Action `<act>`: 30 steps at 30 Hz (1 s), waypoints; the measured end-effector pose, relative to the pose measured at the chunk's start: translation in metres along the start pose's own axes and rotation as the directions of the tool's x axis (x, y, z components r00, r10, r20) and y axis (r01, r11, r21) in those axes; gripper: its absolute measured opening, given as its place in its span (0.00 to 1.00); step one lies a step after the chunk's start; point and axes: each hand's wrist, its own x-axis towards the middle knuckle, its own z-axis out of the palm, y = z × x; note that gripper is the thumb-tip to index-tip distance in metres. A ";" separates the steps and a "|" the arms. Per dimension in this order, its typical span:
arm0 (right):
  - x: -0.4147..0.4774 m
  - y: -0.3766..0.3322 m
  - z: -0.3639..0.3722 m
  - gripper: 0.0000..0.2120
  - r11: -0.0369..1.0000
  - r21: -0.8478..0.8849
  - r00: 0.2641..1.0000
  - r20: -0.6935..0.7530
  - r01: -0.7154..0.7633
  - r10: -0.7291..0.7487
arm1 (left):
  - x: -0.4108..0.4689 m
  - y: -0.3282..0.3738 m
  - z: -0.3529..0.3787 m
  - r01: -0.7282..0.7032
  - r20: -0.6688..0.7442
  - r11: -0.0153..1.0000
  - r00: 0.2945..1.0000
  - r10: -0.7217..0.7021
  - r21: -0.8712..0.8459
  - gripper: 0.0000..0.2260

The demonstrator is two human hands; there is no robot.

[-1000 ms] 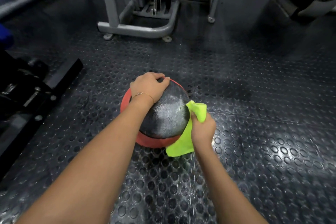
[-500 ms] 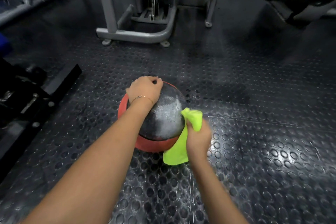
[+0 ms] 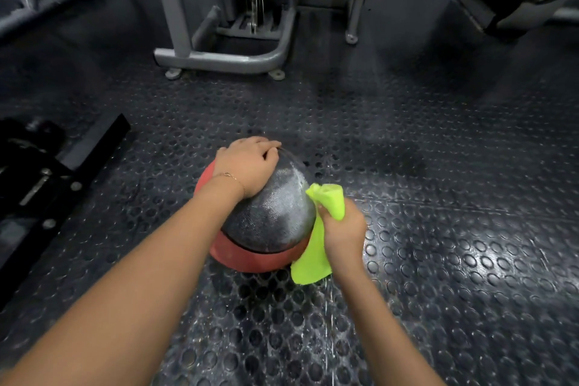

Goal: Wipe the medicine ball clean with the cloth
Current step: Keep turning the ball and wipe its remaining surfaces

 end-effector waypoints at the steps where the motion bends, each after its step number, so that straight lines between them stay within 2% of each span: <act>1: -0.018 0.000 0.001 0.02 0.999 0.020 0.999 0.003 0.033 -0.033 | 0.002 -0.003 0.000 0.010 -0.009 1.000 1.000 -0.010 -0.012 0.18; 3: -0.049 0.000 0.003 0.06 0.989 0.051 0.989 0.035 0.142 -0.144 | 0.003 -0.010 0.001 0.008 -0.016 0.999 1.000 -0.009 -0.034 0.17; 5: -0.042 -0.001 0.004 0.05 0.981 0.058 0.982 0.016 0.187 -0.188 | 0.002 -0.016 0.001 0.002 -0.037 0.997 0.999 -0.005 -0.082 0.16; 8: 0.008 -0.003 0.012 0.01 0.998 0.015 0.998 -0.011 0.055 -0.055 | -0.007 -0.015 0.003 0.118 -0.102 0.983 0.986 -0.133 -0.141 0.16; 10: 0.018 -0.002 0.019 0.04 0.998 -0.031 0.998 -0.031 0.048 -0.049 | -0.014 -0.012 0.005 0.211 -0.153 0.962 0.959 -0.238 -0.175 0.17; 12: -0.008 -0.002 0.023 0.07 0.992 -0.053 0.993 -0.031 0.115 -0.117 | -0.016 -0.013 0.006 0.266 -0.182 0.939 0.934 -0.306 -0.217 0.17; 14: -0.047 -0.004 0.021 0.11 0.974 -0.046 0.975 0.029 0.223 -0.221 | -0.018 -0.020 0.004 0.284 -0.189 0.927 0.924 -0.333 -0.246 0.17; 16: -0.058 -0.007 0.017 0.09 0.959 -0.017 0.957 0.070 0.284 -0.282 | -0.020 -0.027 0.001 0.275 -0.189 0.925 0.925 -0.329 -0.263 0.17; 17: -0.049 -0.010 0.018 0.08 0.967 0.000 0.966 0.058 0.253 -0.253 | -0.021 -0.029 0.001 0.272 -0.190 0.924 0.925 -0.328 -0.270 0.17; 19: -0.019 -0.013 0.024 0.05 0.996 0.019 0.996 0.001 0.090 -0.090 | -0.025 -0.032 0.002 0.286 -0.204 0.915 0.914 -0.349 -0.284 0.17; 21: 0.000 -0.015 0.027 0.06 1.000 0.006 0.999 -0.039 -0.010 0.010 | -0.028 -0.031 0.003 0.324 -0.222 0.894 0.890 -0.399 -0.308 0.17; 24: -0.034 -0.015 0.030 0.03 0.992 -0.014 0.992 0.003 0.124 -0.124 | -0.032 -0.031 0.002 0.356 -0.223 0.873 0.870 -0.439 -0.333 0.17; 27: -0.066 -0.012 0.021 0.12 0.960 -0.018 0.957 0.090 0.279 -0.276 | -0.034 -0.032 0.003 0.311 -0.236 0.889 0.886 -0.399 -0.337 0.17; 28: -0.058 -0.013 0.019 0.11 0.962 -0.013 0.959 0.092 0.272 -0.269 | -0.035 -0.032 0.004 0.301 -0.241 0.895 0.890 -0.388 -0.330 0.17; 30: -0.030 -0.019 0.021 0.06 0.985 -0.023 0.984 0.070 0.168 -0.166 | -0.034 -0.030 0.004 0.312 -0.244 0.895 0.886 -0.395 -0.318 0.18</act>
